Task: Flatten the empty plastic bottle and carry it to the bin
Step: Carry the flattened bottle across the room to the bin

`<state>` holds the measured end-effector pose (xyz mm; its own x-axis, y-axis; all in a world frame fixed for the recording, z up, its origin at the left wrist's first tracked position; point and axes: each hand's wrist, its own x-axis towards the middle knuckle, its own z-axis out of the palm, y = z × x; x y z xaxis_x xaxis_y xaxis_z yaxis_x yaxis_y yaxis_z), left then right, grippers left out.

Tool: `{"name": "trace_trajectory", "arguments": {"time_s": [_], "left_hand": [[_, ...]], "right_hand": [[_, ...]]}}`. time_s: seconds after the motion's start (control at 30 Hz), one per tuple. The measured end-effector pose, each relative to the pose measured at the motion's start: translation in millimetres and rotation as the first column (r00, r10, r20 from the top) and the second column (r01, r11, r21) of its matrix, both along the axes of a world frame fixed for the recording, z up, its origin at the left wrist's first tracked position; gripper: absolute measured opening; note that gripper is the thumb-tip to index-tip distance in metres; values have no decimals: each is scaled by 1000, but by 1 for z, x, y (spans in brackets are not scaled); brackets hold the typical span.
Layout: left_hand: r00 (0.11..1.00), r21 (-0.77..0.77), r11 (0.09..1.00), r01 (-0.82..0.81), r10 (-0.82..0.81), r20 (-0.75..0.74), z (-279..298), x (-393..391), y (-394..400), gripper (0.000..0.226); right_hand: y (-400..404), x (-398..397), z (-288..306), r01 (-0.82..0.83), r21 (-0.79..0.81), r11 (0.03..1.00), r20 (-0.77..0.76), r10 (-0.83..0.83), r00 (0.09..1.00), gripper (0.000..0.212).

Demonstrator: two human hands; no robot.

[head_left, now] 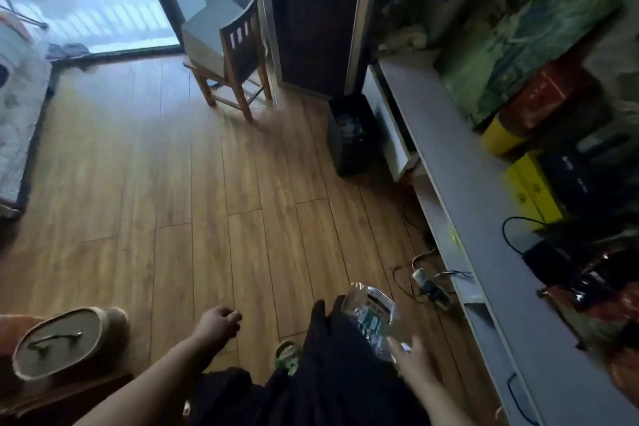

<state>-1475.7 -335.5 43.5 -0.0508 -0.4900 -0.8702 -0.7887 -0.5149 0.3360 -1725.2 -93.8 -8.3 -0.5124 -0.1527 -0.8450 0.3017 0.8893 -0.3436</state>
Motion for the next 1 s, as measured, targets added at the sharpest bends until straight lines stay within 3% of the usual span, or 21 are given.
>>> {"name": "trace_trajectory", "arguments": {"time_s": [0.27,0.37,0.47,0.6,0.7,0.83,1.0], "left_hand": [[995,171,981,87,-95,35,-5,-131,-87,28],[997,146,988,51,-58,46,5,-175,-133,28],[1000,7,1000,-4,4,12,7,-222,-184,27],[997,-54,998,31,-35,-74,7,-271,-229,26],[993,-56,992,109,-111,-44,-7,-292,-253,25],[976,77,974,214,-216,16,-25,-302,-298,14],[993,41,993,107,-109,52,-40,-338,-417,22]], "right_hand": [[-121,-157,-20,5,73,997,13,-6,1000,59],[-172,-221,-8,-50,75,996,-8,51,999,62],[-227,-275,-2,-125,45,991,-32,126,991,64],[-284,-310,-2,-145,30,989,-32,146,989,63],[-324,-325,-7,-154,41,987,14,153,988,63],[-376,-347,-18,-134,74,988,73,128,989,61],[-451,-387,-22,-129,107,986,74,121,990,54]]}}
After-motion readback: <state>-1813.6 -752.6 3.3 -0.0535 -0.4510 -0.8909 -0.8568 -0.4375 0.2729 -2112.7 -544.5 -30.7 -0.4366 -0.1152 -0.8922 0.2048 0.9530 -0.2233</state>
